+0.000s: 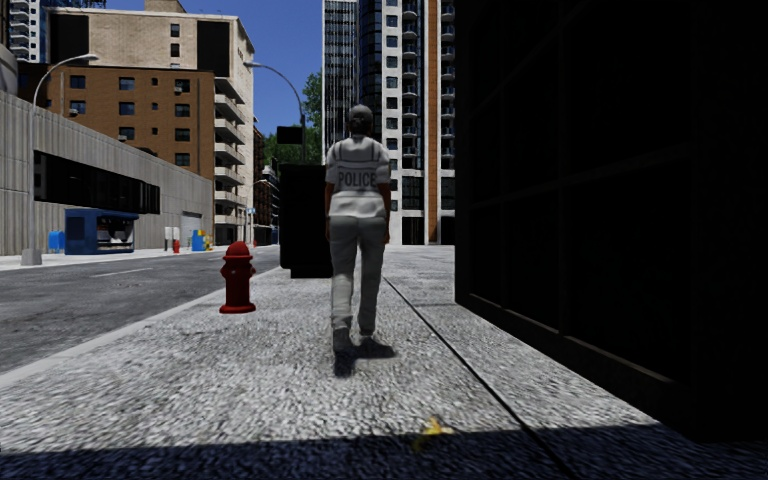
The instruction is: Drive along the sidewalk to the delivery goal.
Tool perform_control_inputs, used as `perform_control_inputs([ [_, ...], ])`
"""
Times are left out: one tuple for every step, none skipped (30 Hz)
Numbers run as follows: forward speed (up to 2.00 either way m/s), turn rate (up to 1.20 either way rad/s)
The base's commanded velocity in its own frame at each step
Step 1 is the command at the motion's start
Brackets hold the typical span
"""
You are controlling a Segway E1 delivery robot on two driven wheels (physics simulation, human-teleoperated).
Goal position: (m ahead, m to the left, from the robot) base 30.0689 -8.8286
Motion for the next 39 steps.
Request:
perform_control_inputs([
  [0.95,0.0],
  [0.95,0.0],
  [1.04,0.0],
  [1.06,0.0],
  [1.07,0.0],
  [1.07,0.0],
  [1.07,0.0],
  [1.07,0.0],
  [1.07,0.0],
  [1.07,0.0],
  [1.07,0.0],
  [1.07,0.0],
  [1.07,0.0],
  [1.07,0.0],
  [1.07,0.0],
  [1.07,0.0],
  [1.08,0.0],
  [1.08,0.0],
  [1.08,0.0],
  [1.08,0.0],
  [1.09,0.0],
  [1.1,0.0],
  [1.1,0.0],
  [1.1,0.0],
  [1.11,0.0],
  [1.11,0.0],
  [1.14,0.0],
  [2.0,0.0],
  [2.0,0.0],
  [2.0,0.0],
  [2.0,0.0],
  [2.0,0.0],
  [2.0,0.0],
  [1.99,0.0],
  [1.84,0.0],
  [1.84,0.0],
  [1.63,0.0],
  [1.37,0.0],
  [0.93,0.0],
])
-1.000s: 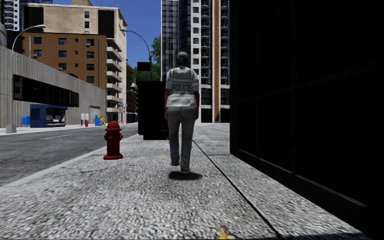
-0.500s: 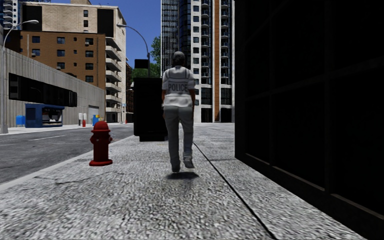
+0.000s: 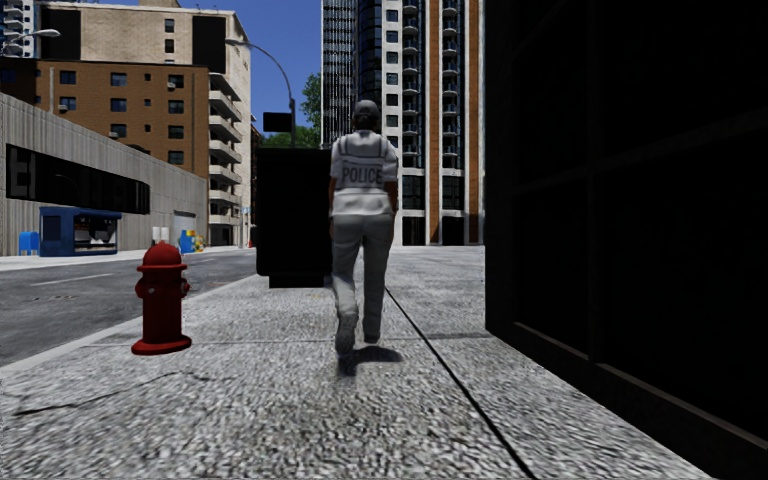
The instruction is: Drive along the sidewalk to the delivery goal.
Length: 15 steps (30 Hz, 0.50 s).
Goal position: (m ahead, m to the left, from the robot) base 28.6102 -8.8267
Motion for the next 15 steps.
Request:
perform_control_inputs([
  [0.93,0.0],
  [0.44,0.0],
  [0.25,0.0],
  [0.18,0.0],
  [0.18,0.0],
  [0.16,0.0],
  [0.2,0.0],
  [0.39,0.0],
  [0.39,0.0],
  [0.52,0.0],
  [0.79,0.0],
  [1.03,0.0],
  [1.03,0.0],
  [1.07,0.0],
  [1.08,0.0],
])
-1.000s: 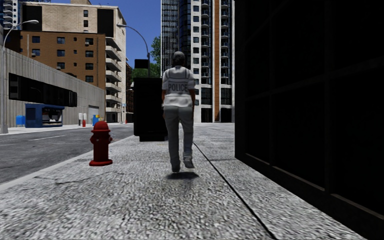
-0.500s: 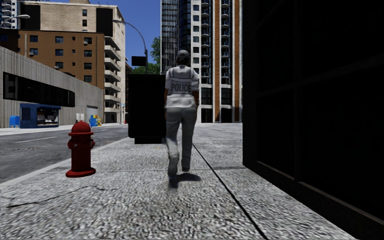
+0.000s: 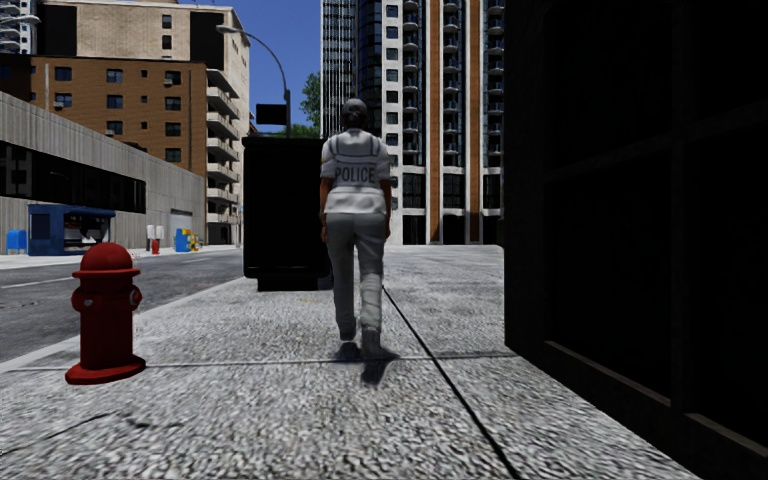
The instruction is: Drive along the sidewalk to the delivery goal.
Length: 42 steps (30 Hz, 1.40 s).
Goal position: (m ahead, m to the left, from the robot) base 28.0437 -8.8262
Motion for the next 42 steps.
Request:
perform_control_inputs([
  [1.08,0.0],
  [1.08,0.0],
  [1.08,0.0],
  [1.02,0.0],
  [1.02,0.0],
  [0.76,0.0],
  [0.31,0.0],
  [0.07,0.0],
  [0.07,0.0],
  [0.27,0.0],
  [0.61,0.0],
  [0.72,0.0],
  [0.72,0.0],
  [0.75,0.0],
  [0.82,0.0],
  [0.97,0.0],
  [0.97,0.0],
  [1.07,0.0],
  [1.1,0.0],
  [1.1,0.0],
  [1.1,0.0],
  [0.97,0.0],
  [0.83,0.0],
  [0.66,0.0],
  [0.66,0.0],
  [0.55,0.0],
  [0.52,0.0],
  [0.55,0.0],
  [0.55,0.0],
  [0.71,0.0],
  [0.88,0.0],
  [0.88,0.0],
  [1.04,0.0],
  [1.11,0.0],
  [1.14,0.0],
  [1.14,0.0],
  [1.14,0.0],
  [1.08,0.0],
  [0.91,0.0],
  [0.91,0.0],
  [0.8,0.0],
  [0.77,0.0],
])
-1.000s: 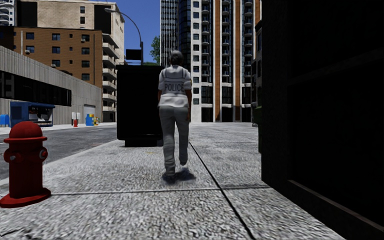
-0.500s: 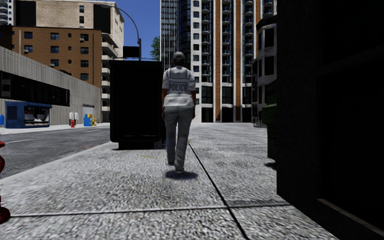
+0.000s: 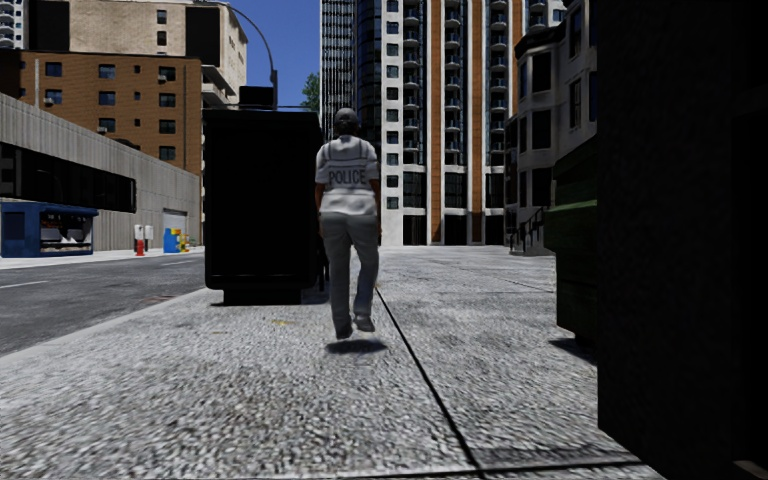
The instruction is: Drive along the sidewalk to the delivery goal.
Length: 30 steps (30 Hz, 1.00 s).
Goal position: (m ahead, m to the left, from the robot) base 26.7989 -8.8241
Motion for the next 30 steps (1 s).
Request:
perform_control_inputs([
  [0.82,0.0],
  [0.82,0.0],
  [1.01,0.0],
  [1.22,0.0],
  [1.35,0.0],
  [1.35,0.0],
  [1.49,0.0],
  [1.55,0.0],
  [1.56,0.0],
  [1.56,0.0],
  [1.45,0.0],
  [1.28,0.0],
  [1.17,0.0],
  [1.17,0.0],
  [1.13,0.0],
  [1.14,0.0],
  [1.26,0.0],
  [1.26,0.0],
  [1.39,0.0],
  [1.5,0.0],
  [1.54,0.0],
  [1.54,0.0],
  [1.56,0.0],
  [1.56,0.0],
  [1.54,0.0],
  [1.54,0.0],
  [1.49,0.0],
  [1.45,0.0],
  [1.38,0.0],
  [1.38,0.0],
])
